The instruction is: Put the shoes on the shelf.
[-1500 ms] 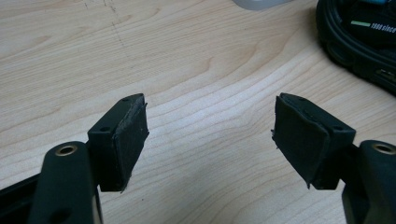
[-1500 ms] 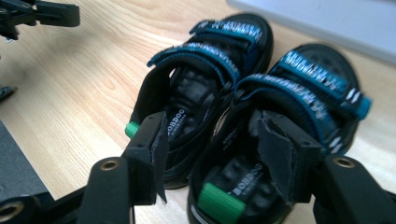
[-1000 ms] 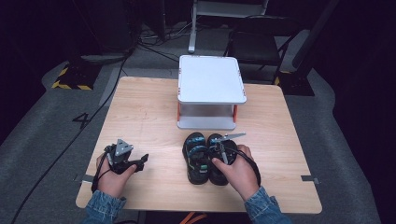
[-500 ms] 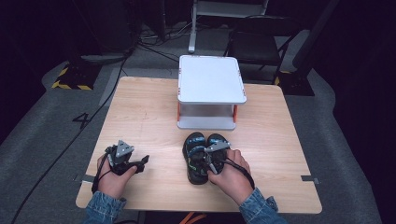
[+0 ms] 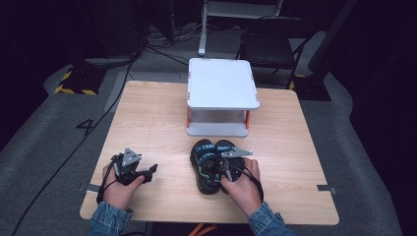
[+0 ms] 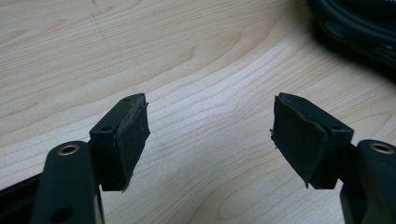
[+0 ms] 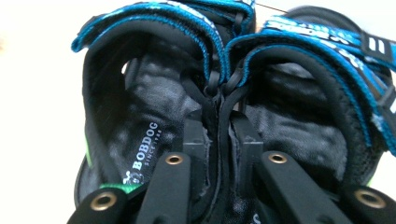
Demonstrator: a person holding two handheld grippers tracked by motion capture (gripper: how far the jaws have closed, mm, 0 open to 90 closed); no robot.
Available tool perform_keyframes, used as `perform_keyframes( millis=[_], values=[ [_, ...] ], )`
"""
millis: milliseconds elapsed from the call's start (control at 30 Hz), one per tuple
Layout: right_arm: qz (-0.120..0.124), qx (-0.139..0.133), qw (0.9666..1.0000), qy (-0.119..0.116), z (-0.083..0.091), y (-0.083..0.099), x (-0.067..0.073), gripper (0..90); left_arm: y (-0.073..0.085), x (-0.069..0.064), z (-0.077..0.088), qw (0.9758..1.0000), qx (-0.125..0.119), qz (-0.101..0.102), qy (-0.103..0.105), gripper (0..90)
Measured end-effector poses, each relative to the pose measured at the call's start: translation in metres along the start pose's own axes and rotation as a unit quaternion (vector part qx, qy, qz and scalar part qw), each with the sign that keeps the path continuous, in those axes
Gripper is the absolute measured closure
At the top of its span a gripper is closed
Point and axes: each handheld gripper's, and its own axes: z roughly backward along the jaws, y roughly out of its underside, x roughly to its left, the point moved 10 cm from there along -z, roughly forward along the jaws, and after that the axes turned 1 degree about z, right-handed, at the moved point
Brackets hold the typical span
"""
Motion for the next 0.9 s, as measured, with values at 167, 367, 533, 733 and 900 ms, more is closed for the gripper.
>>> perform_keyframes(
  millis=[167,367,533,733,900],
  values=[
    [-0.005,-0.027,0.9996,0.008,0.004,-0.017,-0.009,80.6,0.005,0.001,0.004,1.0000,0.001,0.000,-0.002,27.8],
    [0.003,-0.060,0.9978,0.027,0.005,-0.057,-0.031,80.2,0.013,0.007,0.016,0.9998,-0.004,0.009,-0.016,27.7],
    [-0.002,-0.080,0.9964,0.030,-0.006,-0.085,-0.045,80.1,0.021,0.011,0.024,0.9995,-0.004,0.018,-0.025,27.7],
    [-0.015,-0.086,0.9950,0.049,-0.045,-0.114,-0.068,79.8,0.030,0.015,0.033,0.9990,-0.004,0.029,-0.035,27.8],
    [-0.022,-0.091,0.9936,0.064,-0.069,-0.125,-0.077,79.8,0.035,0.018,0.037,0.9987,-0.005,0.032,-0.039,27.7]
  ],
)
